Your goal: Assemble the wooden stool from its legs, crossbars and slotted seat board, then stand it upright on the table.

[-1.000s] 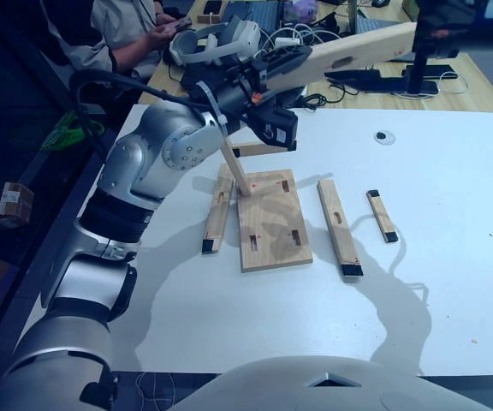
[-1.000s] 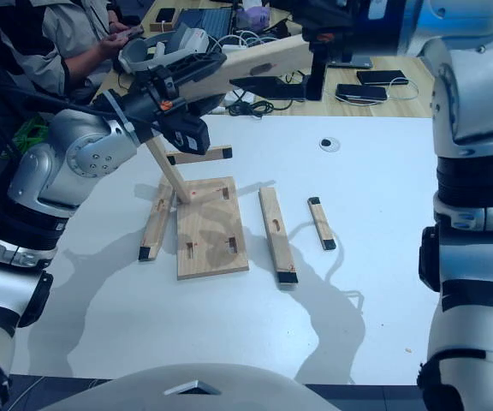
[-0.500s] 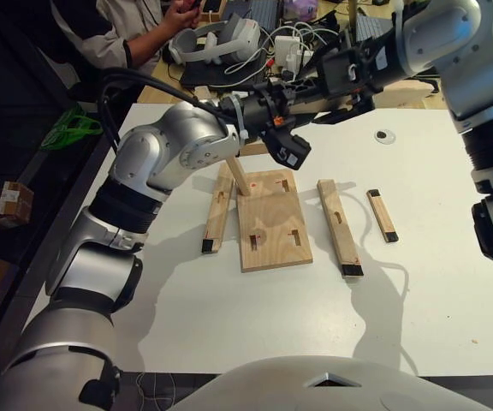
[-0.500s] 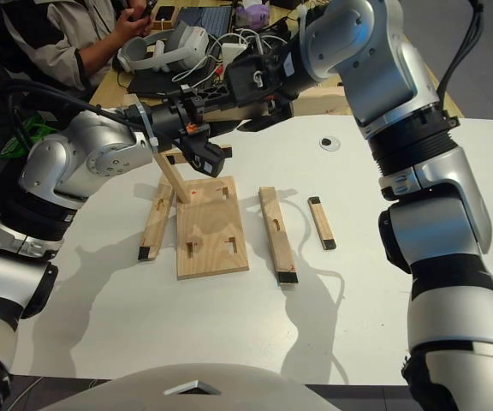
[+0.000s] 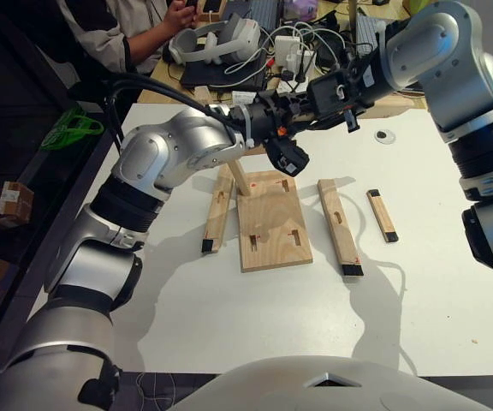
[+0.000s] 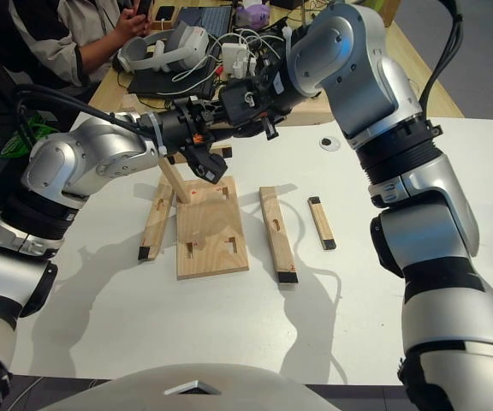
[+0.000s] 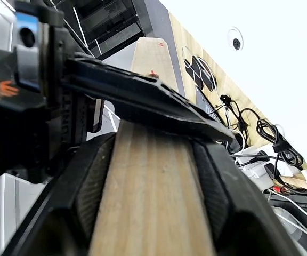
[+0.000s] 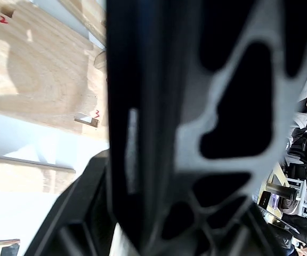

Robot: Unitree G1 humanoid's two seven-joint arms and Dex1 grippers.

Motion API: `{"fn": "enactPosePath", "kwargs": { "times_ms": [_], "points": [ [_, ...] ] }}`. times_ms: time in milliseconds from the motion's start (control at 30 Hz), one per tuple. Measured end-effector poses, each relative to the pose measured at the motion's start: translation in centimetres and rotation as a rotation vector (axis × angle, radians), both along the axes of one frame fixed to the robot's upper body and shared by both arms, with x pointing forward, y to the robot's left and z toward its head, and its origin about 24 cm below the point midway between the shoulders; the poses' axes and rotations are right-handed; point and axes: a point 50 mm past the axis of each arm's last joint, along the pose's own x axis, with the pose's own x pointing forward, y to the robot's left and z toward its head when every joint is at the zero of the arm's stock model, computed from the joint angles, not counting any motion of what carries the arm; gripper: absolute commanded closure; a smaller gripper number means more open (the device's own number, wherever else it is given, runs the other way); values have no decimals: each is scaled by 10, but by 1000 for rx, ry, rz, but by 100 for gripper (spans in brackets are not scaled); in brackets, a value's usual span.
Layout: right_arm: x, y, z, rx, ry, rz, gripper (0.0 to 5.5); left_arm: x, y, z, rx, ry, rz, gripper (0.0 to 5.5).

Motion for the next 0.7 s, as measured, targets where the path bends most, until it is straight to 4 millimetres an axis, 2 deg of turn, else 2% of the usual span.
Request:
{"fn": "enactPosePath", "kwargs": {
  "times_ms": [200,233,300,500,600,700],
  "points": [
    [3,-2,-6,36,7,-47,428,4,-1,-4,133,-115,8,348],
    [4,-3,-7,48,3,-55,430,4,-1,-3,140,-126,12,311],
    [6,-10,-9,96,-1,-104,448,7,3,-6,155,-122,34,285],
    [10,-33,-14,201,-14,-241,450,7,9,-16,169,-59,55,197],
    [12,-57,-3,250,-61,-335,450,16,35,-35,222,26,195,160],
    [13,-70,-8,364,-8,-405,450,19,42,-26,119,47,253,115]
  ]
}}
